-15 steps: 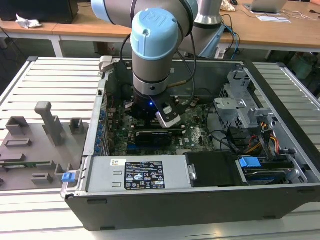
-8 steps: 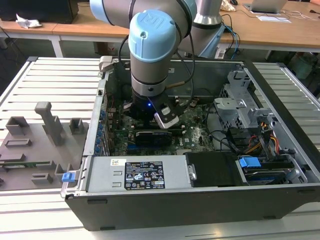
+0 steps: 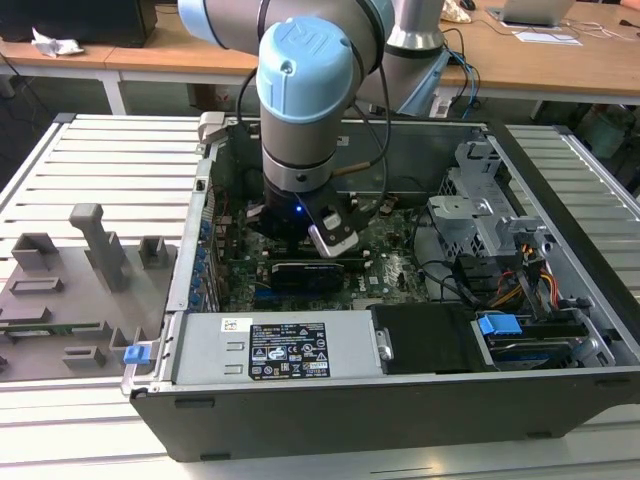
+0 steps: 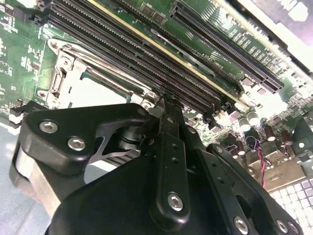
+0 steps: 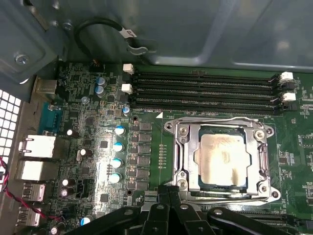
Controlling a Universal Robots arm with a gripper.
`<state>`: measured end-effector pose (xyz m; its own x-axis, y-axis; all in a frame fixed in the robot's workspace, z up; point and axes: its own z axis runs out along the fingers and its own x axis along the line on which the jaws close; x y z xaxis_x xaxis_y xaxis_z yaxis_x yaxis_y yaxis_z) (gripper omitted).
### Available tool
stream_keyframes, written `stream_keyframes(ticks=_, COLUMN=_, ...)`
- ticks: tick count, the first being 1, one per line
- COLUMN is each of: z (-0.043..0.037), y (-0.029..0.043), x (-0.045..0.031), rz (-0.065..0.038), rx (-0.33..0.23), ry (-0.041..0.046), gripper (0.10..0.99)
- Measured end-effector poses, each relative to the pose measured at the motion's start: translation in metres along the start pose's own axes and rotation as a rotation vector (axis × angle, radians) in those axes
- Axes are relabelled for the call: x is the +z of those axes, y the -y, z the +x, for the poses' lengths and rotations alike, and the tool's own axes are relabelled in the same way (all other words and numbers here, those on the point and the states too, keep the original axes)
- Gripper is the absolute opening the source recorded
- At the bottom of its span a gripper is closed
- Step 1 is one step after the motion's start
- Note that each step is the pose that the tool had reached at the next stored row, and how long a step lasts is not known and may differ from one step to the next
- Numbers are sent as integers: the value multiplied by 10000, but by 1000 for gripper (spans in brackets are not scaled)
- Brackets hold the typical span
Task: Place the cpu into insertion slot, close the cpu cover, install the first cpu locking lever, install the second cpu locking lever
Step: 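Install the second cpu locking lever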
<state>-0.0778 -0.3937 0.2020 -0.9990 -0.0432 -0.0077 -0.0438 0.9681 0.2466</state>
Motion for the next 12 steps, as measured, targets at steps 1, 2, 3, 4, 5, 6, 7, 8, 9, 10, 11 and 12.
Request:
stream_keyframes(ticks=1, z=1, y=-3, x=-11, rz=0, rx=0, ry=0, gripper=106)
stream_keyframes(ticks=2, z=2, y=-6, x=-21, rz=-2, rx=0, ry=2, gripper=106)
stream_keyframes(ticks=3, z=3, y=-10, x=-37, rz=-2, rx=0, ry=3, gripper=106)
stream_keyframes(ticks=4, z=3, y=-11, x=-41, rz=-2, rx=0, ry=4, gripper=106)
stream_keyframes(ticks=5, z=2, y=-12, x=-45, rz=-2, rx=-1, ry=7, gripper=106)
stream_keyframes(ticks=6, z=3, y=-13, x=-49, rz=-2, rx=-2, ry=9, gripper=106)
stream_keyframes(ticks=7, z=3, y=-16, x=-61, rz=0, rx=-2, ry=13, gripper=106)
stream_keyframes(ticks=8, z=3, y=-19, x=-74, rz=-1, rx=-4, ry=16, gripper=106)
stream_keyframes(ticks=9, z=3, y=-22, x=-86, rz=-2, rx=-4, ry=16, gripper=106)
stream_keyframes(ticks=10, z=3, y=-27, x=-106, rz=0, rx=-3, ry=16, gripper=106)
stream_keyframes(ticks=11, z=3, y=-35, x=-135, rz=0, rx=-3, ry=16, gripper=106)
stream_keyframes(ticks=12, z=3, y=-40, x=-153, rz=-1, rx=-3, ry=17, gripper=106)
